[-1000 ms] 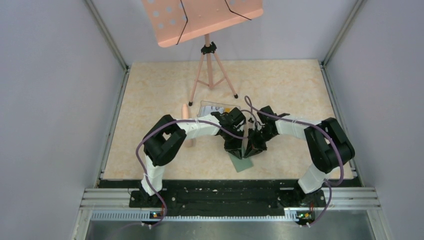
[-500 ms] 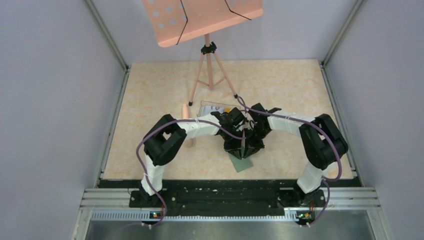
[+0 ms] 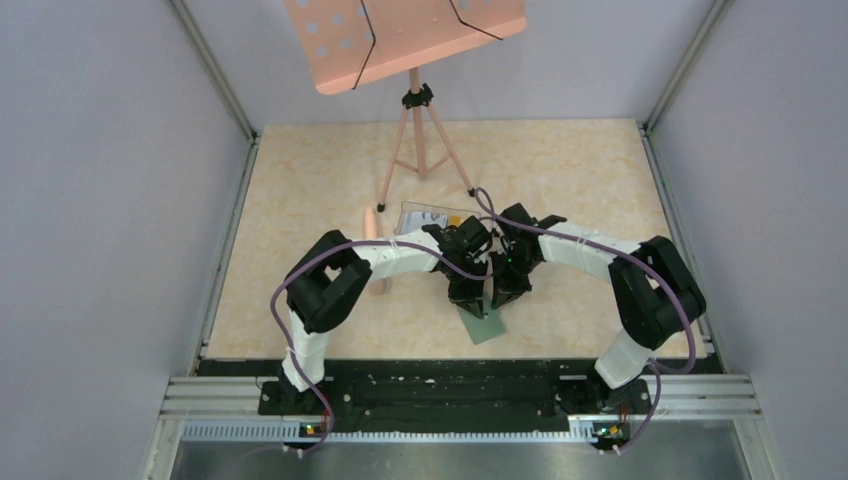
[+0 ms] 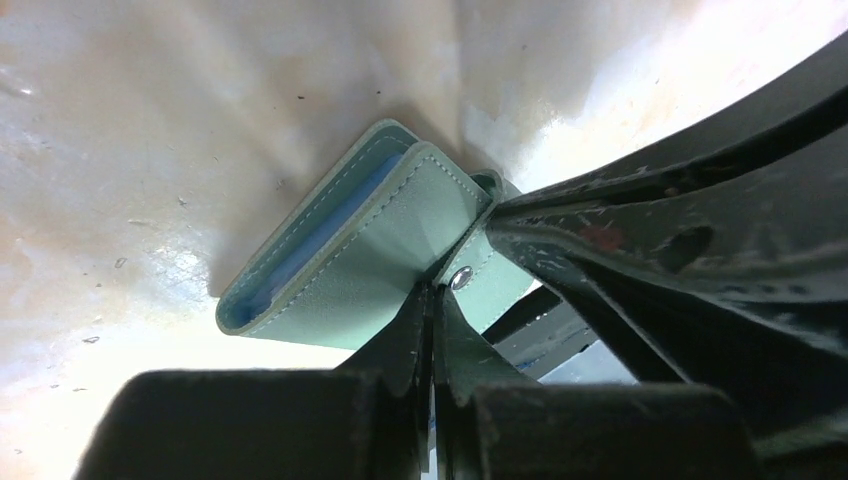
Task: Put the credit cards into the card holder
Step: Close the card holder at the center of the board, then reset both arms
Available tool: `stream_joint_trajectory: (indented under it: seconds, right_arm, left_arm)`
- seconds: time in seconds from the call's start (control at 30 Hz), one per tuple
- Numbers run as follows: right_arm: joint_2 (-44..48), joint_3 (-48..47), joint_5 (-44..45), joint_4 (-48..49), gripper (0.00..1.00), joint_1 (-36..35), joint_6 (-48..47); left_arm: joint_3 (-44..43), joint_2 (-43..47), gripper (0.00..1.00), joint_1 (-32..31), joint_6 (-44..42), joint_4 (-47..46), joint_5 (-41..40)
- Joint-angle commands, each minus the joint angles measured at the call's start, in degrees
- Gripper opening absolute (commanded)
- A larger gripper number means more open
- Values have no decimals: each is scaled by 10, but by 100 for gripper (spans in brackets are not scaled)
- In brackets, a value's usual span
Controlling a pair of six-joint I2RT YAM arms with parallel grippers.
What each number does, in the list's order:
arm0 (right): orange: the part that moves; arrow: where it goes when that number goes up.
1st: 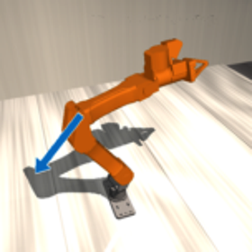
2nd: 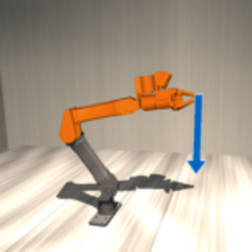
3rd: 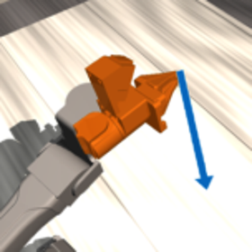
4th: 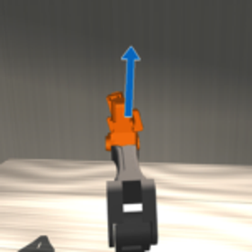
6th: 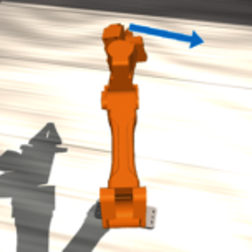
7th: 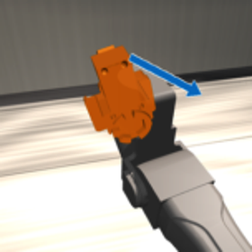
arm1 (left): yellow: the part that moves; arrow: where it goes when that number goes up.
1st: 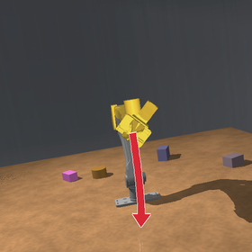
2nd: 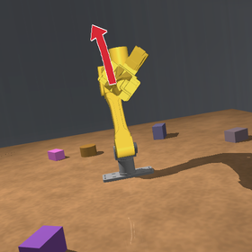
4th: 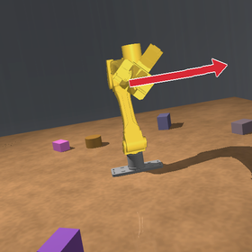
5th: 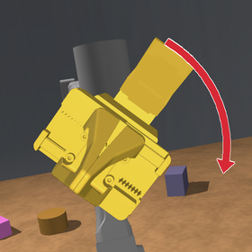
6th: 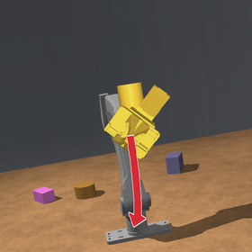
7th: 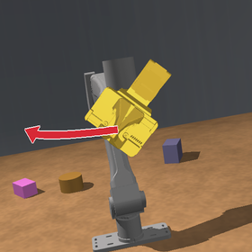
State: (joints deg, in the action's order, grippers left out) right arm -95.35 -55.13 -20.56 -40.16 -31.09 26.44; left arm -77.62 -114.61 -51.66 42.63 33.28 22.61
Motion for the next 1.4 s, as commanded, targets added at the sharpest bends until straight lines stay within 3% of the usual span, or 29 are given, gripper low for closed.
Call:
stream_joint_trajectory:
  seconds: [0.0,0.07,0.23,0.47,0.57,0.67,0.77,0.9,0.93,1.1,1.2,1.3,1.37]
  right_arm:
    - [49,-30,36,37,0,-3,-23]
    - [61,-36,25,38,0,15,-21]
    - [76,-43,-5,37,0,55,-24]
    - [91,-51,-8,38,0,80,-27]
    - [97,-61,-2,41,5,94,-27]
    - [109,-64,2,50,18,121,-24]
    - [130,-56,9,64,44,156,-15]
    - [174,-47,48,83,82,194,-24]
    - [187,-45,68,88,87,197,-32]
    - [265,-1,203,148,98,202,-76]
    - [298,49,302,194,99,208,-89]
    - [321,117,392,280,99,217,-104]
    - [338,190,462,365,99,217,-121]
  left_arm:
    - [28,8,0,-4,-50,-2,-85]
    - [28,18,2,-5,-59,-4,-89]
    - [25,56,31,-5,-75,-18,-97]
    - [14,120,56,-3,-102,-50,-108]
    - [18,153,64,9,-105,-90,-80]
    - [35,184,69,37,-93,-152,-30]
    - [80,230,73,79,-63,-245,8]
    - [168,309,96,164,-28,-334,8]
    - [190,332,99,191,-26,-350,1]
    - [275,436,99,312,-67,-336,-112]
    - [337,501,99,366,-135,-357,-237]
    - [402,559,99,408,-178,-403,-344]
    - [440,569,99,445,-210,-433,-357]
